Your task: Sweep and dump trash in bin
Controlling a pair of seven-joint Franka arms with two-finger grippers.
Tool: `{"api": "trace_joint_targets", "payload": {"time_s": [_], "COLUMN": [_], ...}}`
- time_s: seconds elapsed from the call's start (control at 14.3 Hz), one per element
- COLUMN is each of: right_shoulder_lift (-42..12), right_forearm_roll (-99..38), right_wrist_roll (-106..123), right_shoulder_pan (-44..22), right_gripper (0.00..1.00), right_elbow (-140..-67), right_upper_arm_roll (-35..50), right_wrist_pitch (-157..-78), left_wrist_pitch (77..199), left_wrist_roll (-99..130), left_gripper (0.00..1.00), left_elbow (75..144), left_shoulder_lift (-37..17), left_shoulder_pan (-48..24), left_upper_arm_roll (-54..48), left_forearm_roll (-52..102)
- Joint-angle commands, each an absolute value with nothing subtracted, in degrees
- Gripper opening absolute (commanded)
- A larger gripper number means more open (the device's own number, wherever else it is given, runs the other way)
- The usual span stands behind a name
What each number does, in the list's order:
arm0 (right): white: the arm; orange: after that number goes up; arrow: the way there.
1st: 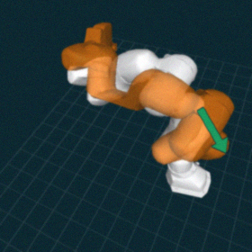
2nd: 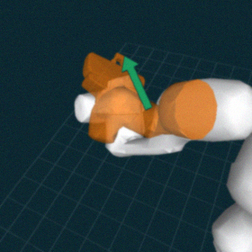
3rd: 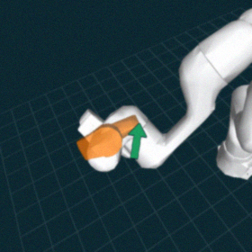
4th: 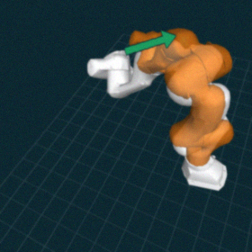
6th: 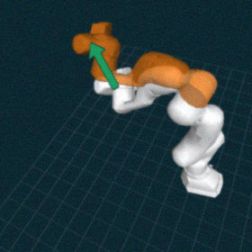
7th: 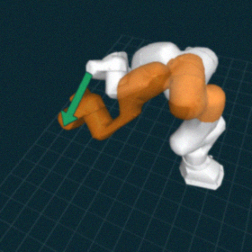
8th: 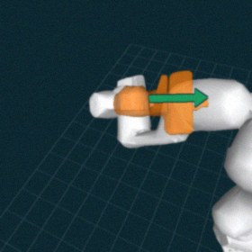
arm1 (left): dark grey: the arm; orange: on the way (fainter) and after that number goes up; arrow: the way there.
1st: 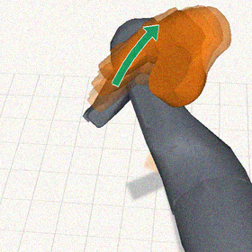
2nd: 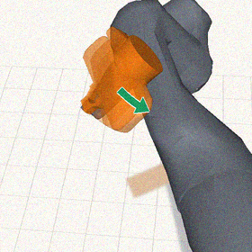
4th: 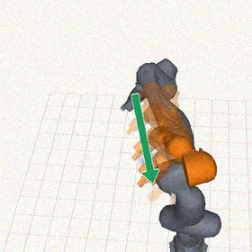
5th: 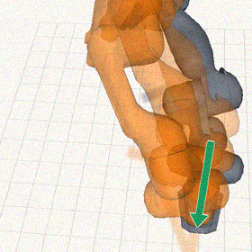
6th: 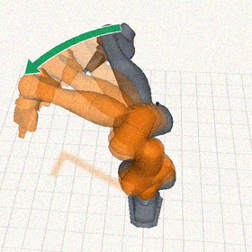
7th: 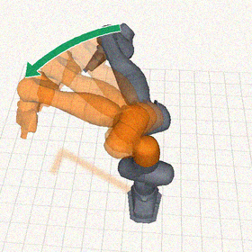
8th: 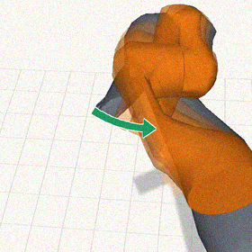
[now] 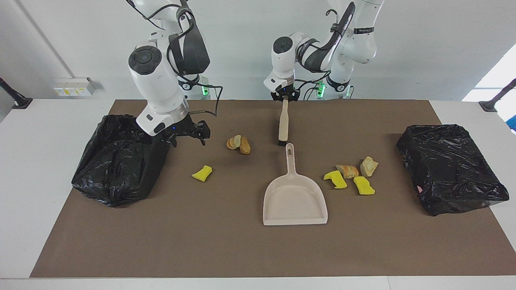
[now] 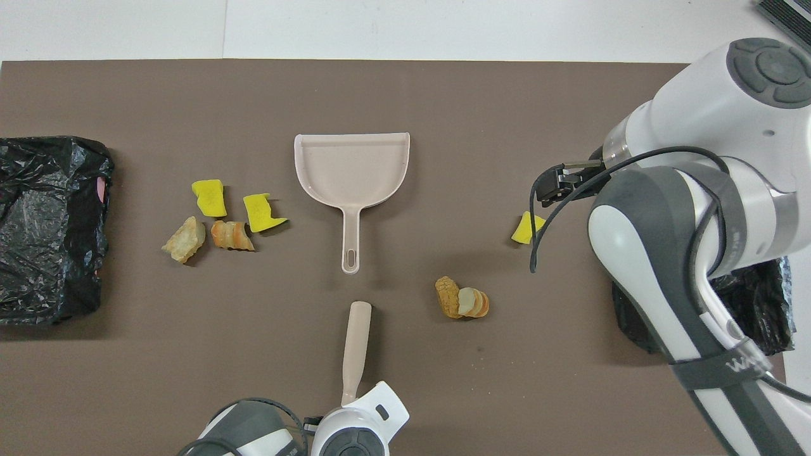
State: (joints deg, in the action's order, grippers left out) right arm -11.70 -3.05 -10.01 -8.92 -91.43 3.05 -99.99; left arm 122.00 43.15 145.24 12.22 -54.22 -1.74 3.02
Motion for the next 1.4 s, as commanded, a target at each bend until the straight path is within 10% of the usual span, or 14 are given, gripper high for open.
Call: {"api": "trace_joint_targets", "payload": {"time_s": [0.0,0.77,0.91,0.98,1.33], "right_shoulder_lift": [-11.1,-11.1,-11.1,-11.1,-11.2], "right_forearm_roll": [-3.7,-3.7,-3.7,-3.7,-3.7], "right_wrist_roll": [-11.1,-11.1,-11.0,-11.0,-11.1], "right_shoulder_pan": [-9.5,-9.5,-9.5,-9.5,-9.8], "right_gripper": [1.0,1.0,1.0,1.0,1.0], "right_elbow": [-92.5,-92.6,-92.6,-92.7,-92.7], "right_upper_arm_roll": [3.0,3.0,3.0,3.0,3.0], "right_wrist_pitch": [-101.2,-101.3,-101.5,-101.8,-102.1], "left_wrist_pitch": [123.7,122.6,122.6,122.6,119.8], "left_wrist_roll": [43.4,43.4,43.3,43.2,42.7], "left_gripper": [0.53,0.4,0.24,0.0,0.0], "left_elbow": [146.3,144.5,144.4,144.4,143.1], "left_shoulder_lift": [12.7,12.3,12.2,12.2,12.8], "left_shoulder_pan": [-52.7,-52.6,-52.6,-52.6,-52.2], "left_upper_arm_roll": [-2.1,-2.0,-2.0,-2.0,-1.8], "left_forearm_roll": [3.3,3.3,3.3,3.3,3.2]}}
